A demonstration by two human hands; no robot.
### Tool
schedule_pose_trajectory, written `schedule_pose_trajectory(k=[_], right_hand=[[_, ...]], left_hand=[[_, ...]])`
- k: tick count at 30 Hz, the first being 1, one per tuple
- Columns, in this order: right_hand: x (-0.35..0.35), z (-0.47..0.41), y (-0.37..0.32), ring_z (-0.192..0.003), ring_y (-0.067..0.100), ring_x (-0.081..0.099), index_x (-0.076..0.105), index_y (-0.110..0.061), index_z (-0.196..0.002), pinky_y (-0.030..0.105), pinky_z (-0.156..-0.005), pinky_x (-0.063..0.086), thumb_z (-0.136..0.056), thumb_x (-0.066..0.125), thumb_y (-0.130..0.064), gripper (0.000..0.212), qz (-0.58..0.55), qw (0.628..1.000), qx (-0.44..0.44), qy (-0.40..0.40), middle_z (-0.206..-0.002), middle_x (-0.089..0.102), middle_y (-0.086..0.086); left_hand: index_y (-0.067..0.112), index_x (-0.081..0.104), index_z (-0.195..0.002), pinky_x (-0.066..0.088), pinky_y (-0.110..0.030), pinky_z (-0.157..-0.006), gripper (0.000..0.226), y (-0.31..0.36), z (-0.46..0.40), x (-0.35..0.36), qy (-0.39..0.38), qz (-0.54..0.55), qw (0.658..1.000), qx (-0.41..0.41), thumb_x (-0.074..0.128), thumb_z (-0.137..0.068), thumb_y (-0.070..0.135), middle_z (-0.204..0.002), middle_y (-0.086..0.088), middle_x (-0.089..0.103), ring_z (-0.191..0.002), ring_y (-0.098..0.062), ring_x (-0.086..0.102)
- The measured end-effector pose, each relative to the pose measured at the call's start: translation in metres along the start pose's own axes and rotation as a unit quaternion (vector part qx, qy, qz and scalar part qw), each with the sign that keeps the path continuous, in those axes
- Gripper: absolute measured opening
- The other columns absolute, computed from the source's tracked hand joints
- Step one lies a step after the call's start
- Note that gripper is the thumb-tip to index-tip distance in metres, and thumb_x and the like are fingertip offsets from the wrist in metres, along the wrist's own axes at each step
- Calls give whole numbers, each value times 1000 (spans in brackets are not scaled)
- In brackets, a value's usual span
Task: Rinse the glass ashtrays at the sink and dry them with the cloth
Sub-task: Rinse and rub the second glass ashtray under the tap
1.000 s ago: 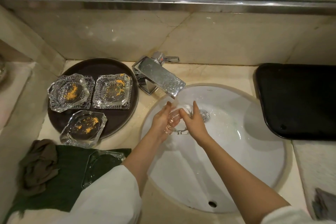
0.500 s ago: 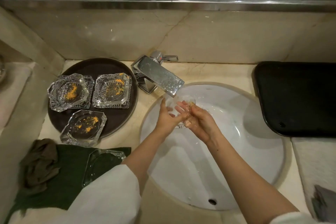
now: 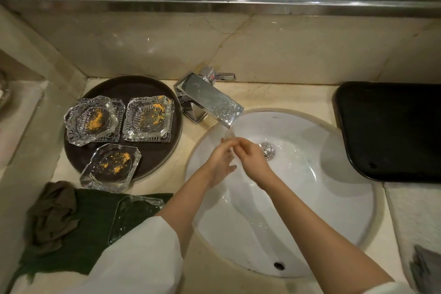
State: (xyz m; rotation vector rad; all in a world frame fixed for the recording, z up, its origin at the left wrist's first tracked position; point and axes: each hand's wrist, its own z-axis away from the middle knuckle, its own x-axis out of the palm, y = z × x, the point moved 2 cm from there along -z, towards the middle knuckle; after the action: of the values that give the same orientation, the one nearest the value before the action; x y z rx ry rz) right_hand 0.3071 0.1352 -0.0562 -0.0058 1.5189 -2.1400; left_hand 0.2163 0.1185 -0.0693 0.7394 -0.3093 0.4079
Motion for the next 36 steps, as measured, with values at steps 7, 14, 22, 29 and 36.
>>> schedule_pose_trajectory(k=[7,14,22,29,36], right_hand=[[12,21,8,-114,32,54,44,-12,-137,39,-92,42,-93,46,-7,44,314,933,-171,-44,-130,55,10],[-4,10,33,-142,21,22,29,-5,-144,57,-111,12,-82,-1,-69,94,517,843,-133,-67,-152,26,8],[5,34,33,-75,23,68,71,-9,-89,48,-92,49,-70,66,6,25,361,898,-233,93,-81,71,4],[2,13,27,-90,22,58,45,-12,-123,33,-80,46,-88,59,-15,37,-124,974,188,30,-103,59,7],[0,16,20,-83,21,61,55,-14,-81,27,-75,49,-86,56,-1,14,-229,958,169,39,-83,62,8]], left_hand=[[0,57,-101,52,-26,-55,23,4,2,-18,41,44,998,10,44,-98,19,-89,-12,62,-73,-20,61],[3,46,-127,46,-43,-91,29,0,4,-21,63,91,993,34,40,-99,9,-130,-20,53,-112,-34,56],[11,52,-119,46,-26,-68,27,1,13,-26,94,16,991,93,48,-94,2,-109,-2,58,-95,-15,58],[21,53,-119,47,-28,-81,34,-3,28,-27,87,-29,987,135,53,-92,1,-114,7,60,-108,-12,55],[11,52,-119,48,-18,-78,45,2,49,-33,47,-70,983,164,41,-88,-18,-102,5,61,-90,-9,57]])
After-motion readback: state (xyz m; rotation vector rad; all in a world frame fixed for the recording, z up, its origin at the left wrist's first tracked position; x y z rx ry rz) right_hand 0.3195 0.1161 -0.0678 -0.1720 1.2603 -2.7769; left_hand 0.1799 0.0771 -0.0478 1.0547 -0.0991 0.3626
